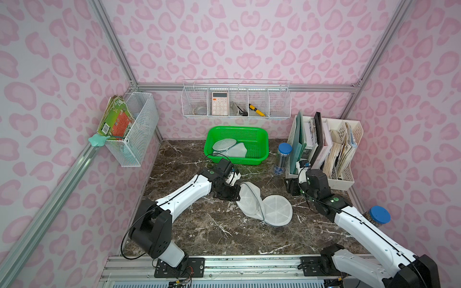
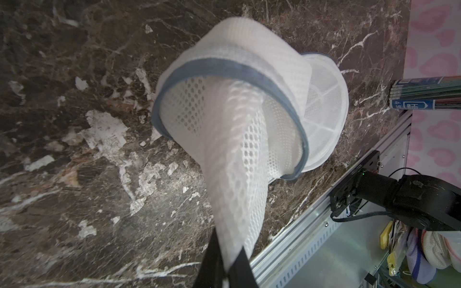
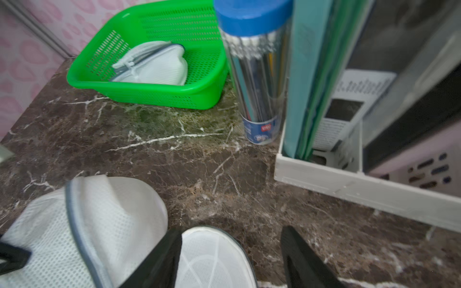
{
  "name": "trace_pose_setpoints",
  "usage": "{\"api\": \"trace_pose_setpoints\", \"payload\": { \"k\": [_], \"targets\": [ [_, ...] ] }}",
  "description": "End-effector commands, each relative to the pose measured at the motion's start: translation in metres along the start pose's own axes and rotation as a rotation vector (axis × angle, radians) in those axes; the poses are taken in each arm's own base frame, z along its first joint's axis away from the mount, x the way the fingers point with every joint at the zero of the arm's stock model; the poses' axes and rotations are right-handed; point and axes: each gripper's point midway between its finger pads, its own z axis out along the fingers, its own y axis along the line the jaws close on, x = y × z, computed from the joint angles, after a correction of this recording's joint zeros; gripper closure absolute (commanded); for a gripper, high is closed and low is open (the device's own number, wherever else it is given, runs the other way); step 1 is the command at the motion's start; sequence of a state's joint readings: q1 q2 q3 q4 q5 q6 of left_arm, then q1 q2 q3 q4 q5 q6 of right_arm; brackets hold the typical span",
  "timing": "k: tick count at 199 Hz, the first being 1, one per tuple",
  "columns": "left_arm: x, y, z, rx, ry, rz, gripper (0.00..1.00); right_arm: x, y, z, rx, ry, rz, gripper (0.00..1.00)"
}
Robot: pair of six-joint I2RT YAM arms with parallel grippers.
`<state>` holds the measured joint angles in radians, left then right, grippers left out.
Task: Turn the laundry bag inside out
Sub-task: Turn over the laundry bag at the center of the board.
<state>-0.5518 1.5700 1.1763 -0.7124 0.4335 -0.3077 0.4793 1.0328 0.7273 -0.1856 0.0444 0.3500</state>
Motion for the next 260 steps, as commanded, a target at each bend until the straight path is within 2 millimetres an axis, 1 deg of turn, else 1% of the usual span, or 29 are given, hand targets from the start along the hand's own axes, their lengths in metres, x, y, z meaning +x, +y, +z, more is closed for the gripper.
{"api": "trace_pose_setpoints", "payload": {
  "k": [1, 18, 33, 46, 61, 76, 102, 130, 140, 154, 168, 184, 200, 233, 246, 260],
  "targets": [
    [0.002, -0.002, -0.001, 0.000, 0.016, 0.014, 1.00, -0.011, 0.029, 0.005, -0.094, -0.020, -0.076, 0.38],
    [-0.002, -0.005, -0.001, 0.004, 0.010, 0.020, 1.00, -0.008, 0.067, 0.017, -0.218, 0.012, -0.106, 0.46],
    [-0.005, -0.007, -0.001, 0.008, 0.010, 0.019, 1.00, -0.003, 0.101, 0.030, -0.314, 0.049, -0.131, 0.46],
    [-0.007, -0.010, -0.002, 0.009, 0.006, 0.025, 1.00, 0.002, 0.123, 0.042, -0.366, 0.088, -0.137, 0.47],
    [-0.008, -0.011, -0.002, 0.007, 0.008, 0.025, 1.00, 0.008, 0.141, 0.055, -0.406, 0.131, -0.150, 0.50],
    [-0.009, -0.013, -0.002, 0.009, 0.006, 0.028, 1.00, 0.019, 0.148, 0.068, -0.411, 0.195, -0.151, 0.53],
    [-0.011, -0.015, -0.005, 0.012, -0.002, 0.033, 1.00, 0.037, 0.147, 0.087, -0.390, 0.291, -0.160, 0.56],
    [-0.013, -0.016, -0.005, 0.015, -0.004, 0.034, 1.00, 0.038, 0.143, 0.094, -0.358, 0.296, -0.161, 0.62],
    [-0.012, -0.016, -0.005, 0.014, -0.004, 0.033, 1.00, 0.038, 0.142, 0.095, -0.347, 0.297, -0.159, 0.69],
    [-0.011, -0.016, -0.005, 0.013, -0.003, 0.036, 1.00, 0.038, 0.139, 0.095, -0.341, 0.297, -0.154, 0.74],
    [-0.011, -0.016, -0.006, 0.012, -0.007, 0.039, 1.00, 0.037, 0.135, 0.096, -0.327, 0.298, -0.142, 0.88],
    [-0.011, -0.020, -0.009, 0.010, -0.018, 0.062, 1.00, 0.036, 0.125, 0.099, -0.296, 0.305, -0.112, 1.00],
    [-0.007, -0.026, -0.009, -0.004, -0.019, 0.113, 1.00, 0.032, 0.114, 0.102, -0.284, 0.305, -0.073, 1.00],
    [0.001, -0.046, -0.011, -0.015, -0.035, 0.206, 1.00, 0.013, 0.096, 0.109, -0.305, 0.291, 0.024, 1.00],
    [0.000, -0.048, -0.018, -0.024, -0.075, 0.207, 1.00, 0.014, 0.083, 0.113, -0.290, 0.318, 0.063, 1.00],
    [-0.006, -0.047, -0.032, -0.039, -0.164, 0.202, 1.00, 0.023, 0.064, 0.116, -0.245, 0.349, 0.100, 1.00]
  ]
}}
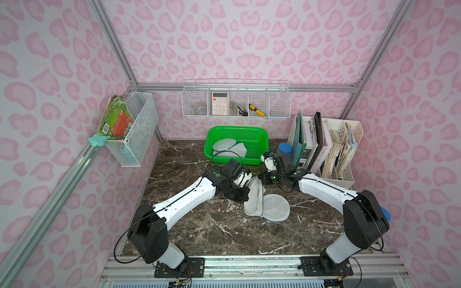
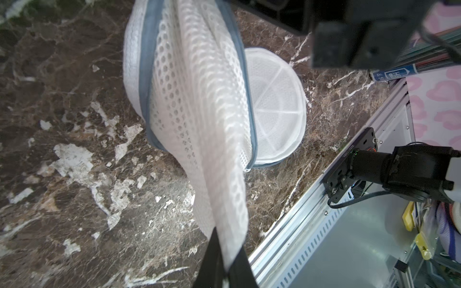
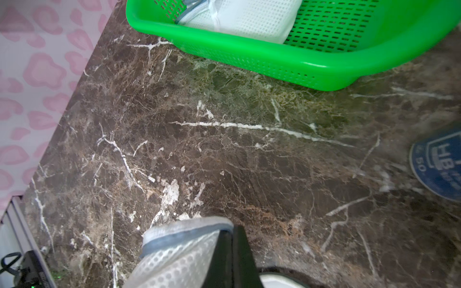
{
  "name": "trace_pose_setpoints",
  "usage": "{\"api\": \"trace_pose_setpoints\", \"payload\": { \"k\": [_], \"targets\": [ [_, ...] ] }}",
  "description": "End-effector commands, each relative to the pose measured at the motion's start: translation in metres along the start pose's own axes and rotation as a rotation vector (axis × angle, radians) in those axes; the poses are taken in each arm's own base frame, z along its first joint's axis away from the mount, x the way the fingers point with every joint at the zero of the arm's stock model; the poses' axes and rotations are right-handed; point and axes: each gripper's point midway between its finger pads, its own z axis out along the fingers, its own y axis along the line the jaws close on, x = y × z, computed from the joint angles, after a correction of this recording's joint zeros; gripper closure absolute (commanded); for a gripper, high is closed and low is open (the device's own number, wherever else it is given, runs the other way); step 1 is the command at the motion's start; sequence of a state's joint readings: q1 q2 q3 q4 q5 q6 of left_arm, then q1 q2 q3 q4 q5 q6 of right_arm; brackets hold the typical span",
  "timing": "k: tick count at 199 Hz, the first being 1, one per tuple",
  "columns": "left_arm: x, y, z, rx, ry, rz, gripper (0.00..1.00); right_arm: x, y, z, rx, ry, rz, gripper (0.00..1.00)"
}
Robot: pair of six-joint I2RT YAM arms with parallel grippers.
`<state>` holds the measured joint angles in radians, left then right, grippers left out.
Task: Turn the laundry bag inside out
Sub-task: Turn over the laundry bag at the center of the board.
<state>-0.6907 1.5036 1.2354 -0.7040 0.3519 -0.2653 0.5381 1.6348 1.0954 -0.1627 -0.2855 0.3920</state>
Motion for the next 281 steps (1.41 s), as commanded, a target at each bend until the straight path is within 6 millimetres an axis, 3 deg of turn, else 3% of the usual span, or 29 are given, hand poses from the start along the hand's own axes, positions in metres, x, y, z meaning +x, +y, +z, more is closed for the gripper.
{"api": "trace_pose_setpoints", "payload": {
  "k": [1, 57, 82, 107, 154, 159, 171, 179, 203, 232, 281],
  "targets": [
    [-0.004, 0.006, -0.016, -0.052, -0.086, -0.008, 1.00, 0.005, -0.024, -0.001, 0.043, 0.027, 0.084, 1.00],
    [-0.015, 0.053, -0.072, -0.071, -0.360, -0.250, 1.00, 0.051, -0.081, -0.023, 0.121, 0.069, 0.222, 1.00],
    [-0.010, 0.073, -0.080, -0.098, -0.410, -0.331, 1.00, 0.070, -0.092, -0.030, 0.141, 0.086, 0.259, 1.00],
    [-0.008, 0.079, -0.079, -0.098, -0.407, -0.365, 1.00, 0.080, -0.099, -0.037, 0.146, 0.081, 0.289, 1.00],
    [-0.013, 0.081, -0.073, -0.055, -0.417, -0.414, 1.00, 0.069, -0.093, -0.047, 0.114, 0.023, 0.276, 0.93],
    [-0.013, 0.081, -0.073, -0.046, -0.420, -0.420, 1.00, 0.069, -0.093, -0.048, 0.119, 0.021, 0.278, 0.87],
    [-0.016, 0.078, -0.071, -0.025, -0.422, -0.416, 1.00, 0.067, -0.093, -0.051, 0.121, 0.013, 0.277, 0.59],
    [-0.018, 0.076, -0.070, -0.009, -0.418, -0.417, 1.00, 0.066, -0.091, -0.054, 0.118, -0.001, 0.280, 0.51],
    [-0.024, 0.067, -0.063, 0.050, -0.389, -0.411, 1.00, 0.072, -0.088, -0.058, 0.105, -0.022, 0.297, 0.43],
    [-0.025, 0.065, -0.061, 0.063, -0.375, -0.410, 1.00, 0.095, -0.084, -0.046, 0.080, 0.031, 0.328, 0.38],
    [-0.026, 0.063, -0.065, 0.058, -0.378, -0.407, 1.00, 0.111, -0.049, -0.014, 0.030, 0.087, 0.280, 0.33]
  ]
}}
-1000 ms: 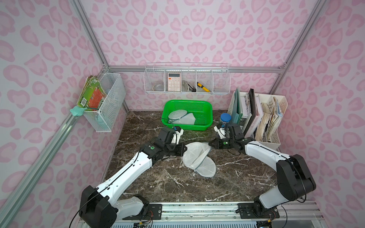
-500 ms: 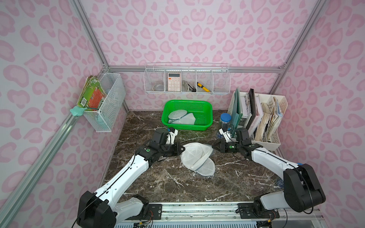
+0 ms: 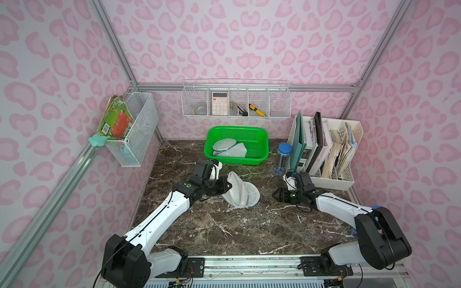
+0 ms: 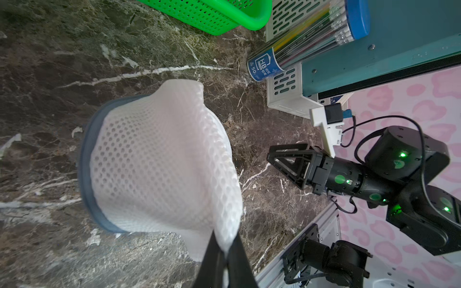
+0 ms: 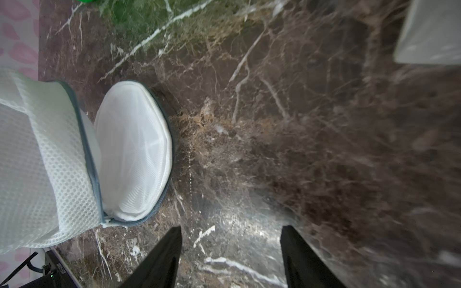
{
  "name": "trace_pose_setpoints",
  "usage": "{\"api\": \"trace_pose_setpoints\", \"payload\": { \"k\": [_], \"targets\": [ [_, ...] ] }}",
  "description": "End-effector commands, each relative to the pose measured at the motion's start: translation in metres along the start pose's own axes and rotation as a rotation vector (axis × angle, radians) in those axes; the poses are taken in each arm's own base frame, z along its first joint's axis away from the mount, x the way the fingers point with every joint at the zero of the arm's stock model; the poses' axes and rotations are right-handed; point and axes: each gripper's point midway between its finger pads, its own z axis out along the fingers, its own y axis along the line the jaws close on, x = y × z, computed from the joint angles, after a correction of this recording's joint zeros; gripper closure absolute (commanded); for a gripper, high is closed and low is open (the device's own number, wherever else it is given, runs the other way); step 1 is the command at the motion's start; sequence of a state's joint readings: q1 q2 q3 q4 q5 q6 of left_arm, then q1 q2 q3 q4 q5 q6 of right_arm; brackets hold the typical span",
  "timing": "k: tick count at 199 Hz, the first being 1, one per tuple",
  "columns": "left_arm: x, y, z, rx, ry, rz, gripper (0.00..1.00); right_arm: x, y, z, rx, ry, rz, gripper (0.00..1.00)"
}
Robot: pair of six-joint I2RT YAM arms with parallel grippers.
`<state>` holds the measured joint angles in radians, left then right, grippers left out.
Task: Turn the laundry bag inside out
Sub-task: Turn over the laundry bag at the center of the board.
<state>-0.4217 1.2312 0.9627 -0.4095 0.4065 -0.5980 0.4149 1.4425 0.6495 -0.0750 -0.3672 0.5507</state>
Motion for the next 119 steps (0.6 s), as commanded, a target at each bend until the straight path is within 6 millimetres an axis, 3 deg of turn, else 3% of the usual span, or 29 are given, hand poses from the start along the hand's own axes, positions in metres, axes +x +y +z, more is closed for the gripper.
{"api": "trace_pose_setpoints", "payload": {
  "k": [1, 39, 85, 119],
  "targets": [
    [-0.004, -0.006, -0.003, 0.016, -0.008, 0.009, 1.00, -0.004, 0.017, 0.010, -0.024, -0.027, -0.022, 0.33],
    [-0.005, -0.017, -0.007, 0.061, 0.000, 0.028, 1.00, -0.003, 0.033, 0.025, -0.059, -0.016, -0.022, 0.30],
    [0.003, -0.026, -0.008, 0.103, 0.044, 0.074, 1.00, -0.032, 0.051, 0.045, -0.072, -0.028, -0.075, 0.29],
    [0.009, -0.031, -0.010, 0.122, 0.076, 0.115, 1.00, -0.037, 0.055, 0.066, -0.084, 0.014, -0.119, 0.29]
  ]
}}
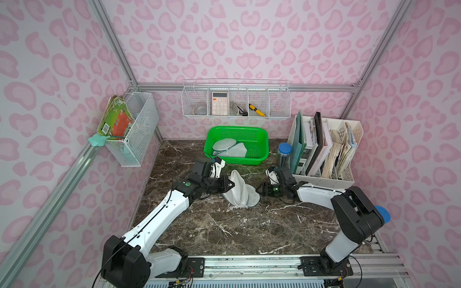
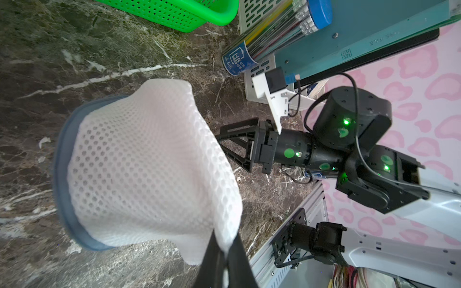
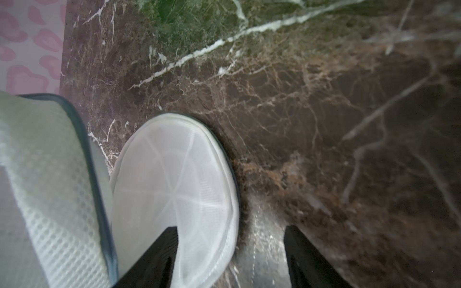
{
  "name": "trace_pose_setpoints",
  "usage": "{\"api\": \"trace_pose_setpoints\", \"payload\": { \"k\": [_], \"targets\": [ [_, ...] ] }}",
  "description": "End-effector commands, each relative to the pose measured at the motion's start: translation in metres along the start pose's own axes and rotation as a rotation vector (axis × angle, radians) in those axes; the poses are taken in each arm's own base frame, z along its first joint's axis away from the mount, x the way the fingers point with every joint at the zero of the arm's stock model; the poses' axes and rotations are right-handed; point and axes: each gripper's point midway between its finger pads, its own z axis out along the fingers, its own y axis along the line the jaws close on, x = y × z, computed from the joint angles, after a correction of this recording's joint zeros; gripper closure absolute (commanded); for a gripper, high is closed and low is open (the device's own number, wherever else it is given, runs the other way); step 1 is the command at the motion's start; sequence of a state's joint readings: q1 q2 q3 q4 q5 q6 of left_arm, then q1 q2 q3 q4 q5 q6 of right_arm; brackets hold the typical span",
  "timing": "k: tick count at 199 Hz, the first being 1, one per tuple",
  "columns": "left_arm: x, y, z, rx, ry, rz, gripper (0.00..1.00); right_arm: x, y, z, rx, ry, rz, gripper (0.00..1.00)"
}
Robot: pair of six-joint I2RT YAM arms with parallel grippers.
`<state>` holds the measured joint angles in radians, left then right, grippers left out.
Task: Turn the laundry bag inside out
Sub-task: Turn over the laundry bag at the center of the board.
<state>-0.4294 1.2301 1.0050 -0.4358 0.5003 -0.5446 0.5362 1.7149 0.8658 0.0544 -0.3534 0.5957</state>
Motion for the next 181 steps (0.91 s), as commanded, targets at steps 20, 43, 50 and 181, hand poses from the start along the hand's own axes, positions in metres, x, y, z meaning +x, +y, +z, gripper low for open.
{"api": "trace_pose_setpoints", "payload": {
  "k": [20, 43, 50, 181],
  "targets": [
    [0.009, -0.009, -0.003, 0.037, 0.061, 0.073, 1.00, -0.004, 0.010, 0.022, -0.033, 0.043, -0.077, 0.32],
    [0.009, -0.011, -0.004, 0.039, 0.073, 0.101, 1.00, 0.003, 0.019, 0.036, -0.054, 0.087, -0.098, 0.38],
    [0.009, -0.011, -0.004, 0.038, 0.072, 0.108, 1.00, 0.006, 0.019, 0.040, -0.054, 0.099, -0.098, 0.40],
    [0.023, -0.028, 0.001, 0.092, 0.180, 0.707, 1.00, -0.007, 0.007, 0.015, -0.060, 0.065, -0.098, 0.48]
  ]
}}
